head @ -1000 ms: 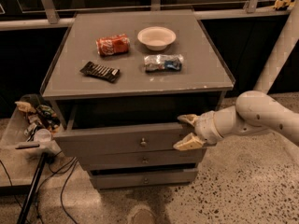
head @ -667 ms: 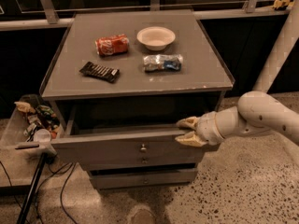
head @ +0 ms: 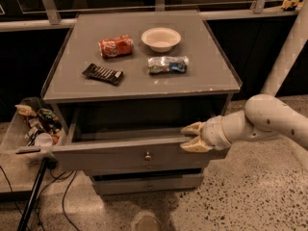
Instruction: Open top drawer
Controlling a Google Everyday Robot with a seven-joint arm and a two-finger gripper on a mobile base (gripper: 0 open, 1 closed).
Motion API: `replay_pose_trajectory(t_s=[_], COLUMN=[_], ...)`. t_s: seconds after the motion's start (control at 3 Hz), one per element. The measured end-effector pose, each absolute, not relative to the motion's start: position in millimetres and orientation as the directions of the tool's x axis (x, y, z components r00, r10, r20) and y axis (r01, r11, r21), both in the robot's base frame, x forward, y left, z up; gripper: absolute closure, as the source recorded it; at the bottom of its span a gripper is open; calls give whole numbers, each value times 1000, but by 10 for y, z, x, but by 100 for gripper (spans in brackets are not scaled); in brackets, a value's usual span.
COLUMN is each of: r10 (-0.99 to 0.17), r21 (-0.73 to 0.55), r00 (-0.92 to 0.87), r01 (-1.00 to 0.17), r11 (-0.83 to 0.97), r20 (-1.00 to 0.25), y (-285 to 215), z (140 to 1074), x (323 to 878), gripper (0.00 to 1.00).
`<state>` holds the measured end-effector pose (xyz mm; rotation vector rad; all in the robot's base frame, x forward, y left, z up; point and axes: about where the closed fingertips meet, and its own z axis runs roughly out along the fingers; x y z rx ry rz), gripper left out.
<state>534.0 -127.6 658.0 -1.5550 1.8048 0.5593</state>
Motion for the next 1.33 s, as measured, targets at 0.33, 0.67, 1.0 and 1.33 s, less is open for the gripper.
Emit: replay_pose_trajectory(t_s=[0.33, 0.67, 1.0, 1.33], r10=[-682, -683, -685, -685], r21=[-109, -109, -103, -90], r00=[-54, -54, -58, -71], r01=[-975, -975, -976, -976], r11=[194, 194, 192, 197], r20=[-729, -729, -727, -725], y=[-1276, -1276, -1277, -1289], z=[6580, 6579, 6577, 6528], x=[5340, 5340, 5333, 5302], gripper=[81, 58, 35, 12])
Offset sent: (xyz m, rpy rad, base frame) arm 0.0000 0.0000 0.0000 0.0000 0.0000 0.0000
